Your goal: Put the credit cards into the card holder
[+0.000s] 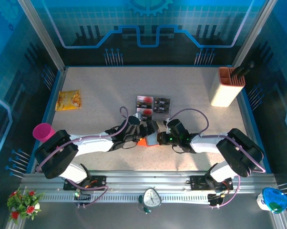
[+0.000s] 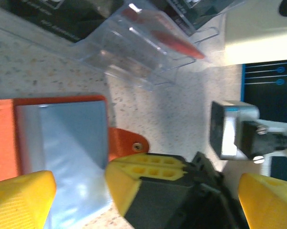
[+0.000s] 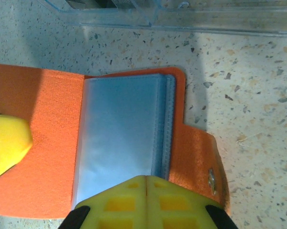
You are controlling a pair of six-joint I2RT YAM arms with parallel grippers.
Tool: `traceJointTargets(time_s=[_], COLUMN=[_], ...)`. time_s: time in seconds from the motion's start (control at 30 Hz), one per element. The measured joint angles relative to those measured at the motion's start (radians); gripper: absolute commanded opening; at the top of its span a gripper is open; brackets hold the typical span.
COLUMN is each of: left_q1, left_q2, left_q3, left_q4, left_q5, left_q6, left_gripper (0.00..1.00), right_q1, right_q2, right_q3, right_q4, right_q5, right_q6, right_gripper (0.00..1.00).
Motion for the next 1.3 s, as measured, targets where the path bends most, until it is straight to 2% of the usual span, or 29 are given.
traceJointTargets(time_s=[0.77,1.3], left_q1=[0.0,0.0], left_q2=[-0.02,0.033], left_q3=[-0.051,-0.019], left_q4=[-0.11,-0.166], left_q5=[-0.056,-0.097], left_q6=[0.212,0.388], left_gripper=[0.98,0.97], right_q1=[-0.037,-0.036], right_q2=[-0.002,-0.038], right_q3=[0.035,0.031], right_q4=[-0.026,-0.041], right_q5=[0.02,0.004], right_q6=[-0.001,-0.001], right_gripper=[0.05,0.04])
